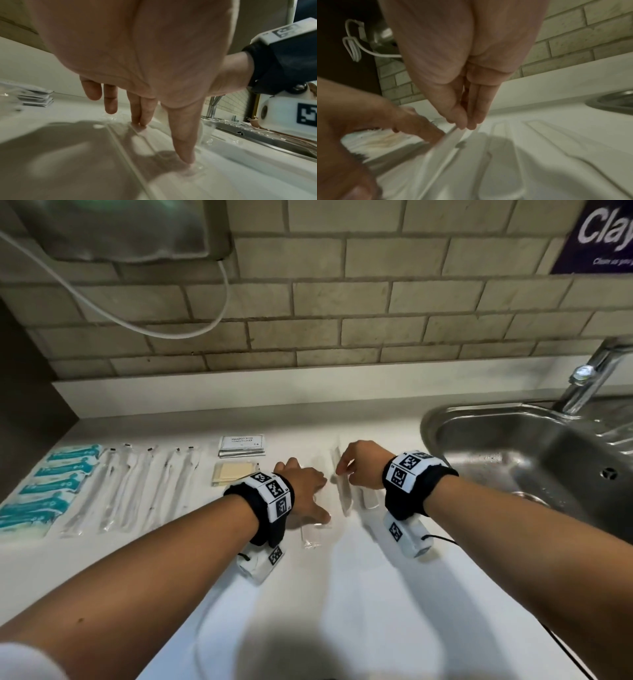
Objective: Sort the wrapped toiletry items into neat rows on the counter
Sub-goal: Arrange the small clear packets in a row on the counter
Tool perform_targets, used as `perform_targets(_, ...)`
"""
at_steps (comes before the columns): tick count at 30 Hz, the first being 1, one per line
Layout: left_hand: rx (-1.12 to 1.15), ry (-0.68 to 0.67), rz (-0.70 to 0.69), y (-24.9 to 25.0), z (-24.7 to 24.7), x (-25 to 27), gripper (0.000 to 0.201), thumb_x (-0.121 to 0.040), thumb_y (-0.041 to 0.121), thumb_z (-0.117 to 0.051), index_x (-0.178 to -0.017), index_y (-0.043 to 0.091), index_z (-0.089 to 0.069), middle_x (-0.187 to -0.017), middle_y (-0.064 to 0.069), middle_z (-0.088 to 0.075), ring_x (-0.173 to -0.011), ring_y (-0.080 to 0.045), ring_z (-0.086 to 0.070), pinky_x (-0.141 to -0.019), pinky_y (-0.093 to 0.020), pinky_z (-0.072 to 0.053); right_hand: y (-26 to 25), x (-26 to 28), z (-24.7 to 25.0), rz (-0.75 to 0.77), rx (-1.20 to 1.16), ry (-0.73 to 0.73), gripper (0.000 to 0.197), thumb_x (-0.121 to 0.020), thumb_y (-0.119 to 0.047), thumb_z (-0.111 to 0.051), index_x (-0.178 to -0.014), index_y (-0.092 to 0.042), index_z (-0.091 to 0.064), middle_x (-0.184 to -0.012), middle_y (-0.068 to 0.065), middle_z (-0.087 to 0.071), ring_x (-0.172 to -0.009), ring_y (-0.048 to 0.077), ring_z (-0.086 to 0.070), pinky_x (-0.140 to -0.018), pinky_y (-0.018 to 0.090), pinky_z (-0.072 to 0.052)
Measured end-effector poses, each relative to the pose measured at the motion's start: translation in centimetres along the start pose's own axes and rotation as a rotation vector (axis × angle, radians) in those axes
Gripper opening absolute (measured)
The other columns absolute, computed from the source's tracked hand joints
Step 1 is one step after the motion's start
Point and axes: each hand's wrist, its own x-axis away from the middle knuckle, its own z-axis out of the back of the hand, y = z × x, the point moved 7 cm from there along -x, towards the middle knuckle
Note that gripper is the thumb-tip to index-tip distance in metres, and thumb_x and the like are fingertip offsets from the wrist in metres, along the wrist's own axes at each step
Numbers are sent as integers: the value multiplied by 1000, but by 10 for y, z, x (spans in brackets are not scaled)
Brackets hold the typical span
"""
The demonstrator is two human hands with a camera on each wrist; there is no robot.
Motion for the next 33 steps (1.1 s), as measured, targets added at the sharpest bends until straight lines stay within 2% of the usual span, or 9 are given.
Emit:
perform_targets(5, 35, -2, -84, 4, 0, -4, 89, -63, 77, -55, -137, 30, -41, -136, 6, -50, -112, -27, -36, -97, -46, -35, 7, -4, -19, -55, 64, -127, 20, -77, -18, -72, -96, -22, -76, -105, -4, -70, -96, 16, -65, -84, 25, -51)
perform_targets(8, 138, -21, -109, 1, 6, 3, 88, -72, 67, -62, -146, 32, -30, -144, 6, -43, -125, -28, -35, -102, -45, -33, 9, -7, -19, -94, 136, -125, 22, -82, -33, -62, -100, -28, -75, -106, -2, -72, -95, 20, -67, -87, 34, -55)
perform_targets(10, 189, 40, -90, -7, 14, 7, 67, -79, 52, -66, -138, 26, -46, -136, 3, -53, -121, -24, -45, -98, -38, -40, 3, -6, -13, -55, 153, -67, 24, -87, -38, -56, -103, -32, -74, -110, -4, -71, -99, 21, -65, -89, 34, -53)
perform_targets(12, 206, 91, -2, -18, 19, 12, 45, -79, 53, -65, -109, 20, -63, -113, -1, -67, -100, -22, -61, -85, -33, -51, -5, -4, -11, -11, 164, -43, 25, -90, -34, -55, -107, -33, -72, -113, -4, -68, -104, 21, -61, -90, 31, -48)
perform_targets(15, 157, -5, 103, -20, 5, 16, 57, -77, 67, -59, -83, 10, -66, -83, -4, -68, -78, -23, -63, -70, -31, -50, -15, -5, -17, -3, 196, -46, 33, -88, -39, -61, -120, -33, -64, -122, 0, -61, -116, 22, -53, -95, 34, -45)
perform_targets(19, 184, 31, 167, -13, 0, 18, 63, -65, 73, -67, -84, 13, -67, -82, -5, -68, -76, -22, -64, -67, -31, -51, -13, -3, -38, -56, 210, -150, 69, -74, -46, -75, -136, -32, -48, -132, 0, -51, -127, 27, -43, -102, 43, -44)
perform_targets(23, 228, 54, 234, -10, 6, 23, 57, -62, 61, -79, -58, 12, -49, -57, -2, -51, -52, -18, -49, -49, -25, -36, -9, -1, -51, -60, 134, -210, 25, -77, -33, -69, -95, -20, -58, -106, 4, -61, -99, 28, -60, -84, 37, -52)
perform_targets(29, 214, 11, 284, -9, 12, 33, 34, -64, 31, -81, -58, 13, -53, -57, -1, -52, -50, -17, -50, -45, -21, -37, -10, 1, -61, -44, 205, -194, 35, -77, -37, -65, -106, -21, -54, -107, 3, -53, -101, 27, -58, -83, 36, -52)
perform_targets(33, 283, 74, 317, -13, 12, 33, 24, -72, 27, -70, -65, 12, -52, -61, -1, -54, -52, -18, -53, -46, -22, -38, -8, 6, -60, -35, 199, -227, 26, -70, -25, -64, -93, -23, -52, -103, 0, -49, -102, 26, -57, -75, 32, -48)
